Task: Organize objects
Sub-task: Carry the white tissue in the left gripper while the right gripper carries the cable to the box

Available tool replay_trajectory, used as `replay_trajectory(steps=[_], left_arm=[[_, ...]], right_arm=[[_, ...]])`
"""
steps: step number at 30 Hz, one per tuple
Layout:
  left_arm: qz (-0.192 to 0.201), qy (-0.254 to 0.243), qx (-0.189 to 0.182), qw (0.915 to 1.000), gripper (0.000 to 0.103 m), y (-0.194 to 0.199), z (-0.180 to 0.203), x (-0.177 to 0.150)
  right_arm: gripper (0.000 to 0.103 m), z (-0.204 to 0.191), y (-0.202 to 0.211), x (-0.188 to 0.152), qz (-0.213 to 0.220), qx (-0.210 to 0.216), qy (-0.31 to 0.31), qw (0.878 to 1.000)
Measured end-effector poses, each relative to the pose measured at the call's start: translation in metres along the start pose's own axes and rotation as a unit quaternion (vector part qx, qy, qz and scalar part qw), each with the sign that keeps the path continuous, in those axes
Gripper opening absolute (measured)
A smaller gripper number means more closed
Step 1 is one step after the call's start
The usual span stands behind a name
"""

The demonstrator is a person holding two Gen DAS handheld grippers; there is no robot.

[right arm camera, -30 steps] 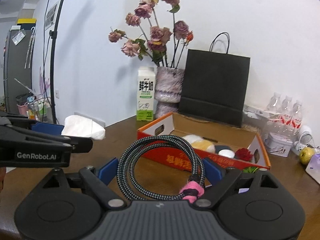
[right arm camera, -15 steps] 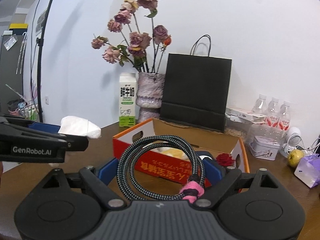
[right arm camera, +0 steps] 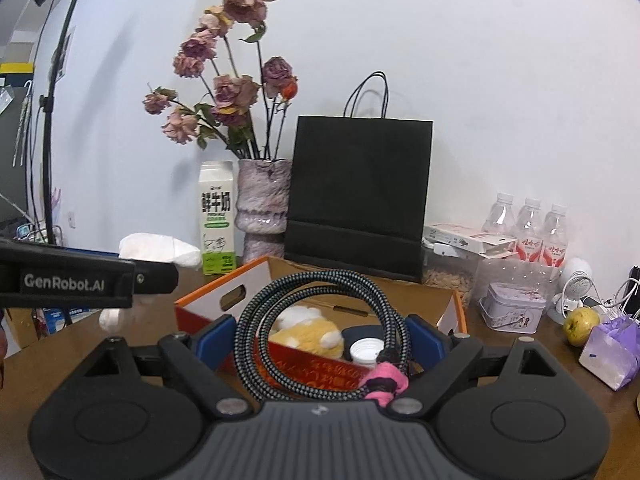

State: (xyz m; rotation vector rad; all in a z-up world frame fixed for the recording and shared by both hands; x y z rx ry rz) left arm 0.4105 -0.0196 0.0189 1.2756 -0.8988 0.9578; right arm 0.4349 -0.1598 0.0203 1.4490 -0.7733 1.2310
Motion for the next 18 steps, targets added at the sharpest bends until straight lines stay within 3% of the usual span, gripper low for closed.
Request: replay_trajectory(steps=[18], left_arm=[[0.015, 0.017, 0.003, 0.9997, 0.059, -0.067, 0.007, 0.027]], right_arm=[[0.090, 0.027, -0.052, 0.020, 0.002, -0.011, 0.010, 1.000]])
Point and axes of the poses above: each gripper's, at about its wrist camera, not at the fingertips, and y roughly against the way its jaws point, z to its right, x to its top, the point moved 9 cm from there along -y, roughly the way its jaws point, and after that the axes turned 3 degrees about -x, right-handed, at the moved point
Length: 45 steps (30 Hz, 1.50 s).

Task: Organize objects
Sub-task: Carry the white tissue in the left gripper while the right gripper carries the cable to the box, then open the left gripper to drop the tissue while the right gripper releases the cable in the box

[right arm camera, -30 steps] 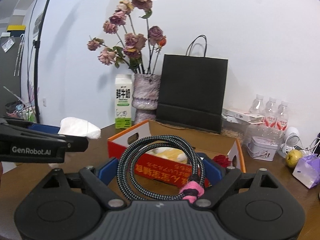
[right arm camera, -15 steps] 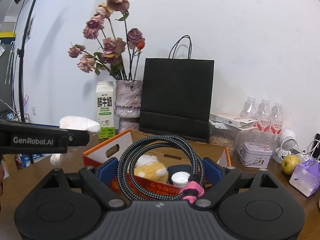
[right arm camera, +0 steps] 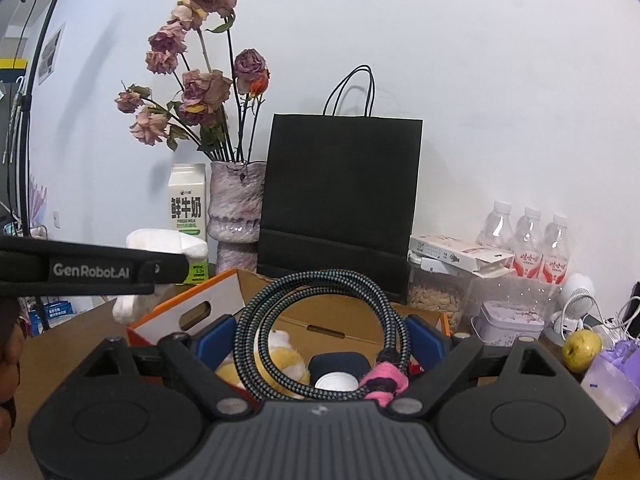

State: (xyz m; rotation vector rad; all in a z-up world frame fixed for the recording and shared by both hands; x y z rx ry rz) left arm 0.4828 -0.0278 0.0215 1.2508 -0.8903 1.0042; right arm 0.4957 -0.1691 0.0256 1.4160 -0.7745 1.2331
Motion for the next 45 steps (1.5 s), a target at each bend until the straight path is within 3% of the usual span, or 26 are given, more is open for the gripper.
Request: replay_trajectory(steps=[45], left_arm=[[-0.039, -0.038, 0.018, 0.9984, 0.059, -0.126, -0.007, 0.004]], right_arm=[[0.090, 0.042, -0.114, -0.012, -0.063, -0.008, 0.002, 0.998]])
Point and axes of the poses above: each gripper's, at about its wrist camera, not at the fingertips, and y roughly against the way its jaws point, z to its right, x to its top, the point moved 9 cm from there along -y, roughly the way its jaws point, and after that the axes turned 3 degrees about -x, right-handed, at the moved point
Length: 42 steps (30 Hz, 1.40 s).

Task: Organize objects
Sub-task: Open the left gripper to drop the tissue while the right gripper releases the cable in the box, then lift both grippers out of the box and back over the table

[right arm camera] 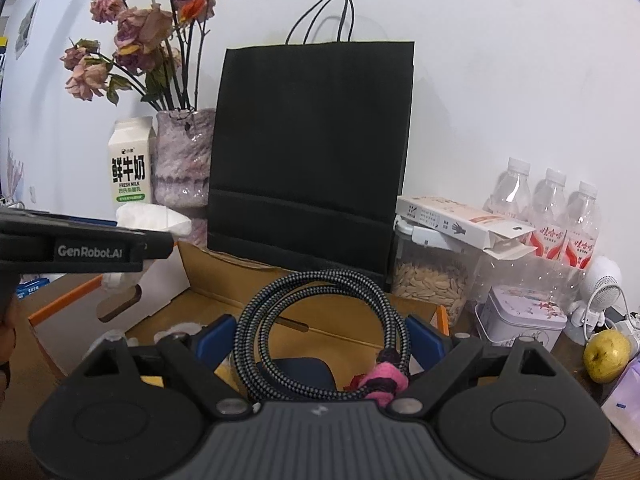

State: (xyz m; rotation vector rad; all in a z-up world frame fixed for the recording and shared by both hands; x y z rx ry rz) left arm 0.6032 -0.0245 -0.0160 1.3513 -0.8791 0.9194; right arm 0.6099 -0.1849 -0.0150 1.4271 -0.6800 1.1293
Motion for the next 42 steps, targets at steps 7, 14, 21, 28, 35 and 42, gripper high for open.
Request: replay_trajectory(steps=[7, 14, 21, 28, 35, 42], left_arm=[[-0.005, -0.006, 0.000, 1.0000, 0.072, -0.002, 0.002, -0.004], [0.001, -0.002, 0.012, 0.9999, 0.103, -0.002, -0.001, -0.004], [-0.009, -0.002, 0.017, 0.9998, 0.103, -0.006, -0.003, -0.006], [-0.009, -0.001, 0.017, 0.9998, 0.103, -0.005, -0.004, -0.006], [-0.005, 0.001, 0.018, 0.9998, 0.103, 0.000, -0.004, -0.005], [0.005, 0.000, 0.019, 0.9998, 0.103, 0.013, -0.003, -0.003]], right_arm=[[0.090, 0.000, -0.004, -0.003, -0.010, -0.001, -0.002, 1.000], [0.101, 0.007, -0.009, -0.006, -0.019, -0.014, -0.020, 1.000], [0.103, 0.008, -0.009, -0.005, -0.018, -0.015, -0.024, 0.999], [0.103, 0.008, -0.008, -0.005, -0.018, -0.015, -0.022, 0.999], [0.103, 0.007, -0.001, -0.003, -0.013, -0.015, -0.018, 1.000], [0.103, 0.002, 0.016, 0.001, 0.003, -0.013, -0.012, 1.000]])
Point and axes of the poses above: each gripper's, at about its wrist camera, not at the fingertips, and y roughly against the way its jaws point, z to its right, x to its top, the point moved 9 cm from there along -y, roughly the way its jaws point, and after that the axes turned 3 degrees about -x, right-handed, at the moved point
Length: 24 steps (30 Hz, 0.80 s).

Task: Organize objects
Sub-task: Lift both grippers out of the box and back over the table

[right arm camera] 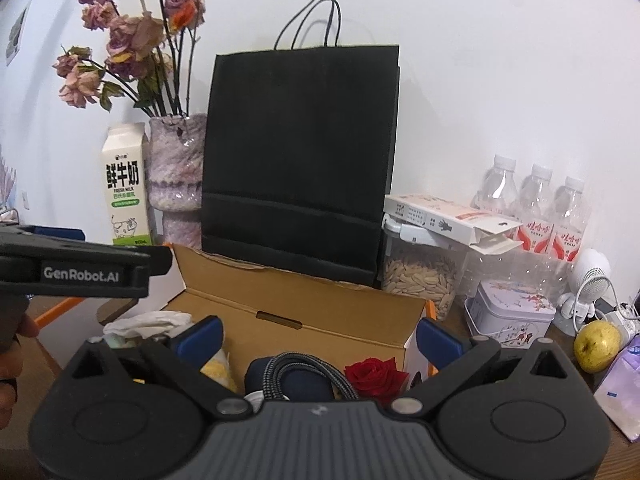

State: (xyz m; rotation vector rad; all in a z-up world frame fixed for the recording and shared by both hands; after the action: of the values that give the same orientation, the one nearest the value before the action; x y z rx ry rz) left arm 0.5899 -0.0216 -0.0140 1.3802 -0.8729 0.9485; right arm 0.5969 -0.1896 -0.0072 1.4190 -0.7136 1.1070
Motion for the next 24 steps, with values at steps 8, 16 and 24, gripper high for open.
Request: replay_trajectory(steps=[8, 16, 24], left_arm=[[0.003, 0.005, 0.000, 1.0000, 0.103, 0.020, -0.002, -0.005], [0.001, 0.005, 0.001, 1.0000, 0.103, 0.045, -0.001, -0.016], [-0.004, 0.009, 0.001, 1.0000, 0.103, 0.078, -0.001, -0.031]], right_arm=[[0.103, -0.002, 0.020, 0.002, 0.015, -0.002, 0.005, 1.000], [0.103, -0.006, 0.044, -0.005, 0.019, 0.002, 0.004, 1.000], [0.103, -0.016, 0.079, -0.015, 0.024, 0.011, 0.013, 1.000]])
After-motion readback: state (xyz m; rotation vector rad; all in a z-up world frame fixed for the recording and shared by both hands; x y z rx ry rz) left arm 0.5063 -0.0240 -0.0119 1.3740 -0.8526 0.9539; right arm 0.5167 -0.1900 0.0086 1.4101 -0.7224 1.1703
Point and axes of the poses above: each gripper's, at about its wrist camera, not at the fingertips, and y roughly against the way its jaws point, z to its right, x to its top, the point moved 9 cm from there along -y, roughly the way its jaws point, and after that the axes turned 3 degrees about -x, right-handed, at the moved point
